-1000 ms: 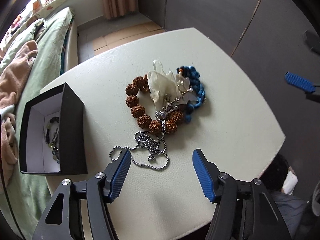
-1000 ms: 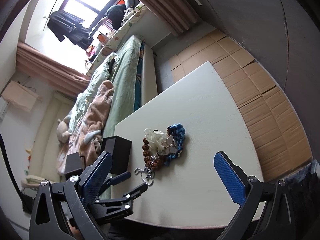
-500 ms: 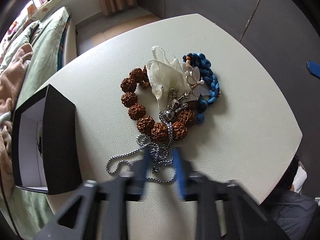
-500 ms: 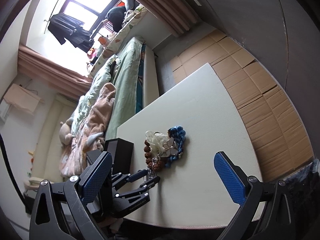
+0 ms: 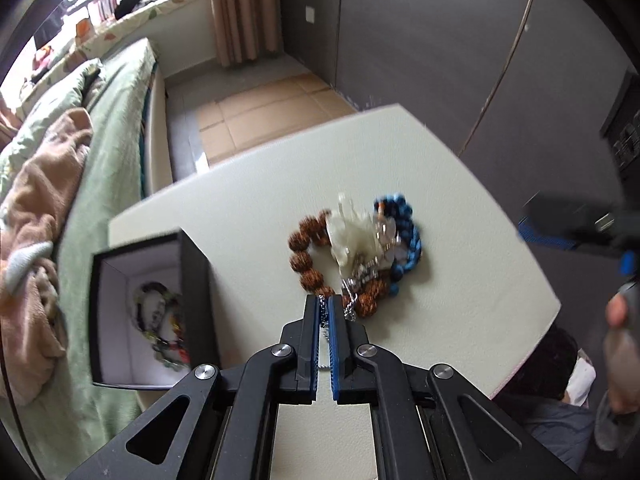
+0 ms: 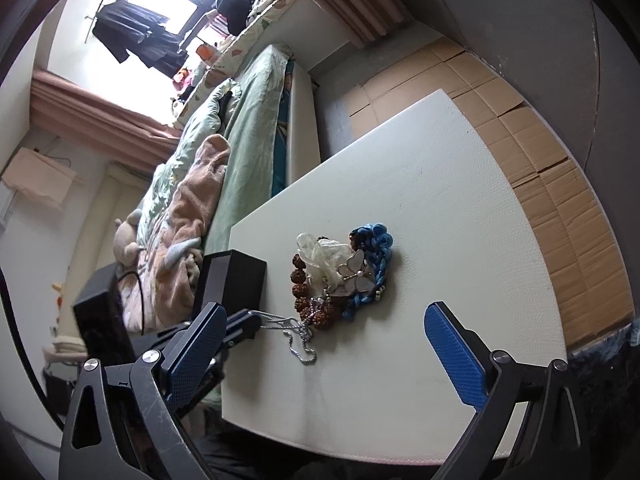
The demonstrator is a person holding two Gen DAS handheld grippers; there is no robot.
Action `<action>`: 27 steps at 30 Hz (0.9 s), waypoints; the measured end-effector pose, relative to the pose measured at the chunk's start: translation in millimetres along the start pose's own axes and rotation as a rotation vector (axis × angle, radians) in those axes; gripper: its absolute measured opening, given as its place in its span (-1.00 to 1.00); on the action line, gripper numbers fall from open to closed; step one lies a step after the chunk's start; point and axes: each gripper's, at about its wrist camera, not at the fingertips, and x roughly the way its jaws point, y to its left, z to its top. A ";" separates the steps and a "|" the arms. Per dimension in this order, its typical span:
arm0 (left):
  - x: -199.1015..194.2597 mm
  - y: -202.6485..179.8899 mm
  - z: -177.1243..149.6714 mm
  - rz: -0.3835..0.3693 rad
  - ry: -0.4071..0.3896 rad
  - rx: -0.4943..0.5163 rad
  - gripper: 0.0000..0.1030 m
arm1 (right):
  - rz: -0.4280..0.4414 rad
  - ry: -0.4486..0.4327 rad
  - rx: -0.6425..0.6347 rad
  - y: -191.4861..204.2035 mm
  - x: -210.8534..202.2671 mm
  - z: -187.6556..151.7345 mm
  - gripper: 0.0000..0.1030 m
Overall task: Organize jewelry
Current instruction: 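Lift the silver chain with the left gripper and carry it over the black box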
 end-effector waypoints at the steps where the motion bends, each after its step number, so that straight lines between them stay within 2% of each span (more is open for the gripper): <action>1: -7.2 1.5 2.5 0.000 -0.016 -0.003 -0.93 | 0.000 0.008 0.001 1.1 4.1 -0.6 0.79; 10: -69.7 19.9 33.8 0.012 -0.153 -0.028 -0.94 | -0.008 0.043 -0.011 8.2 30.7 2.9 0.55; 18: -126.4 25.7 52.0 0.033 -0.260 -0.026 -0.95 | -0.051 0.083 -0.068 24.4 64.0 7.4 0.37; 27: -171.0 37.6 68.9 0.097 -0.345 -0.026 -0.95 | -0.105 0.094 -0.164 49.3 90.7 9.2 0.29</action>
